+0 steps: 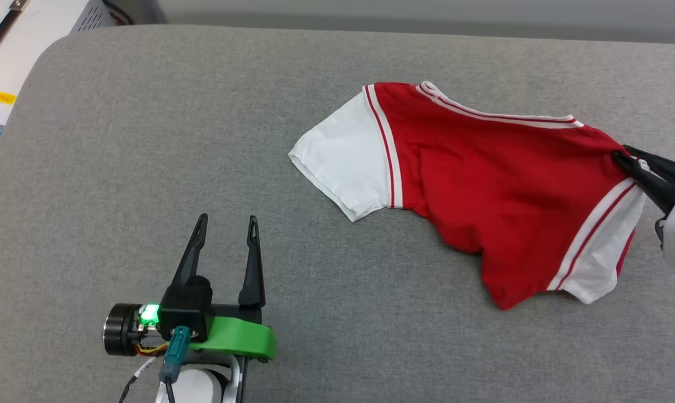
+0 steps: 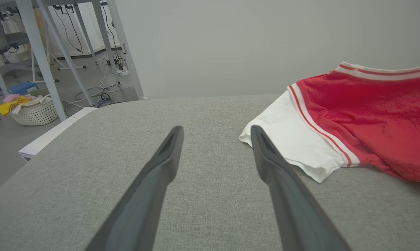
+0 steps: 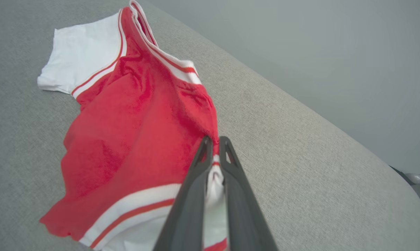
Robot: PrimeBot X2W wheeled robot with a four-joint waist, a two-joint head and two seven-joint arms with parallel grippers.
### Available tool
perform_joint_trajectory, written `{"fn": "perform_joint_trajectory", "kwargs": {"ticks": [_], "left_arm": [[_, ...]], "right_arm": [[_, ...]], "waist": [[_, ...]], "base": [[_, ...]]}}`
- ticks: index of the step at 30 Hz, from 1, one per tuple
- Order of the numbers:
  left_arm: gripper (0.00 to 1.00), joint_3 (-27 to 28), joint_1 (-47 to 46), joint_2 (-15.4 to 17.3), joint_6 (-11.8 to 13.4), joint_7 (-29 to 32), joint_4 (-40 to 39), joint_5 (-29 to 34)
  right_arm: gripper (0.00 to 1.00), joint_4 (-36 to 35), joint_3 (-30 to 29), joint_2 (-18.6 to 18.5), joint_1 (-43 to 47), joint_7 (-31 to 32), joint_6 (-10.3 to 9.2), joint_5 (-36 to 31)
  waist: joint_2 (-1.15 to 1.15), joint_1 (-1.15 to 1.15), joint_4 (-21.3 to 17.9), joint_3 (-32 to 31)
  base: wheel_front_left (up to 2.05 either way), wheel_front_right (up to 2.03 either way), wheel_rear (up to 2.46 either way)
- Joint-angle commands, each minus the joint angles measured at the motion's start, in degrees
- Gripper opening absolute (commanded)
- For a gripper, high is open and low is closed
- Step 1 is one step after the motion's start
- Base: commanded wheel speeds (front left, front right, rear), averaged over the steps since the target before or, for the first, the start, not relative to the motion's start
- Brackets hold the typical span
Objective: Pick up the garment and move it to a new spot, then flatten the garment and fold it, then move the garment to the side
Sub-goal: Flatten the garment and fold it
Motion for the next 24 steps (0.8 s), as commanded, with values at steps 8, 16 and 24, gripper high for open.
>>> {"fn": "perform_joint_trajectory", "kwargs": {"ticks": [8,16,24], "left_arm": [[1.00,0.6,0.9,0.1,-0.3,-0.3,-0.6,0.7],[1.00,-0.3,-0.8,0.0,-0.4,-0.3,-0.8,0.6],[1.00,-1.3,-3.5,-0.1,-0.1,-0.3,-1.1,0.0]], "right_arm": [[0.00,-10.4,-19.7,2.2,13.6,6.3,0.00,-6.8],[0.00,-17.0,-31.2,3.4,16.8,13.2,0.00,-10.2],[0.00,-12.8,-32.1,0.9,12.4,17.2,0.00,-9.5]], "waist": [[0.00,0.00,-4.7,-2.4],[0.00,0.00,-3.6,0.2],[0.00,0.00,-0.5,5.6]], "base": [[0.00,0.00,0.00],[0.00,0.00,0.00],[0.00,0.00,0.00]]}}
